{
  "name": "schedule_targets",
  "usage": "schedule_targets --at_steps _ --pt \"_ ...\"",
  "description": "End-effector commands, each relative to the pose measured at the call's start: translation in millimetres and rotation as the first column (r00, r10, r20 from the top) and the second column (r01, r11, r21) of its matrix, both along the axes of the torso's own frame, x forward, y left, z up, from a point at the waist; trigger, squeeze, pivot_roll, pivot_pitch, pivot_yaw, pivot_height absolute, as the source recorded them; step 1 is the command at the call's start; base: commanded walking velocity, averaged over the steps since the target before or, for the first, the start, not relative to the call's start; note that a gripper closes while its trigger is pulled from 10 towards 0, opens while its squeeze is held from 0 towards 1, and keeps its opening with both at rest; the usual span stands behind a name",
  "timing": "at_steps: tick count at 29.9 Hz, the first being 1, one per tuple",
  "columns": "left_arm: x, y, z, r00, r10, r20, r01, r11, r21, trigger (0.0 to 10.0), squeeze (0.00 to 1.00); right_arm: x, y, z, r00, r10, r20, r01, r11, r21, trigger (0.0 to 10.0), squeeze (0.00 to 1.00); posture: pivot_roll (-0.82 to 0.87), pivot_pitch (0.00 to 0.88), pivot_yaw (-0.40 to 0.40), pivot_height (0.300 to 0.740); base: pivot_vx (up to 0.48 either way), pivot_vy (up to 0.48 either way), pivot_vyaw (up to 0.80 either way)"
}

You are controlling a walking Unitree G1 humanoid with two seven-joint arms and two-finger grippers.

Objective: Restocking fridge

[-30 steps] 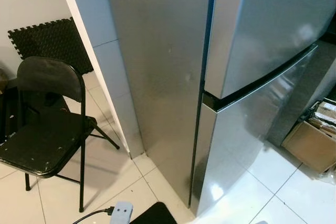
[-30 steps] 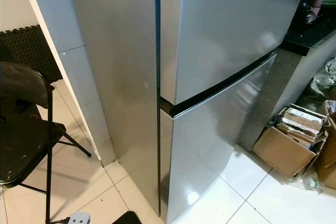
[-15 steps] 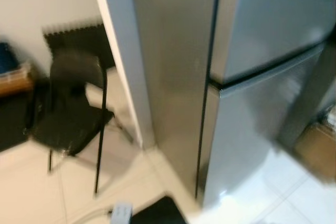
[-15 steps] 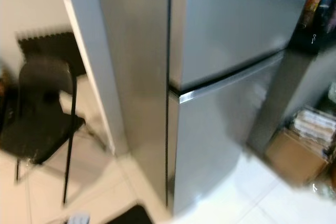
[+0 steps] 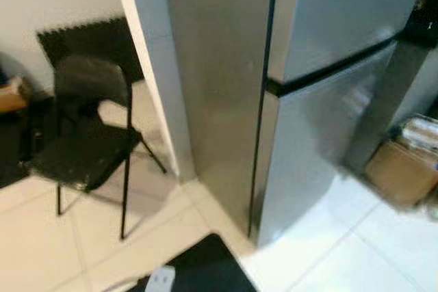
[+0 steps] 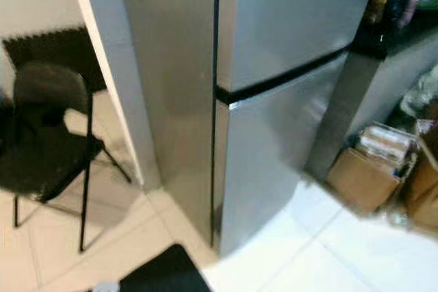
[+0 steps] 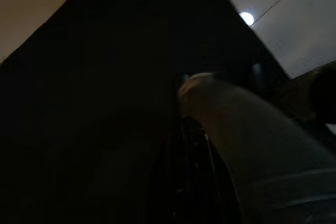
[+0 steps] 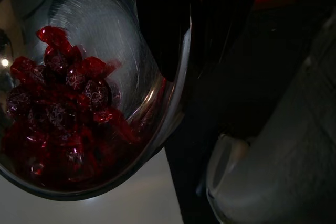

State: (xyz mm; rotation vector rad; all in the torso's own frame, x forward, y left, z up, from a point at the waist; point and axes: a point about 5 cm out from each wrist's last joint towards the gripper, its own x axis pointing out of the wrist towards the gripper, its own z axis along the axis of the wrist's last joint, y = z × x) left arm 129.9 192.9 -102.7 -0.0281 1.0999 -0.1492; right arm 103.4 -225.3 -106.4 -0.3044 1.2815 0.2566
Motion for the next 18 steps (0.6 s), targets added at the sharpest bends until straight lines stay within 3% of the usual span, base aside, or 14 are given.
schedule_targets --at_steps 1,9,18 --pt "1.1 3.3 0.9 1.000 -0.014 0.004 0.014 1.000 0.011 10.0 0.00 3.5 7.7 -0.5 1.000 0.012 0.017 -0.013 1.000 0.022 10.0 0.00 0.01 0.000 0.006 0.740 0.000 0.000 0.00" --pt "1.8 1.5 1.1 1.000 -0.002 0.006 0.002 1.000 -0.014 10.0 0.00 3.4 8.1 -0.6 1.000 0.010 0.017 -0.011 1.000 0.023 10.0 0.00 0.02 0.000 0.005 0.740 0.000 -0.410 0.00" --pt "0.8 2.6 0.6 1.000 0.007 0.000 -0.007 1.000 0.001 10.0 0.00 3.5 7.8 -0.5 1.000 0.011 0.016 -0.011 1.000 0.023 10.0 0.00 0.02 0.000 0.004 0.740 0.000 0.000 0.00"
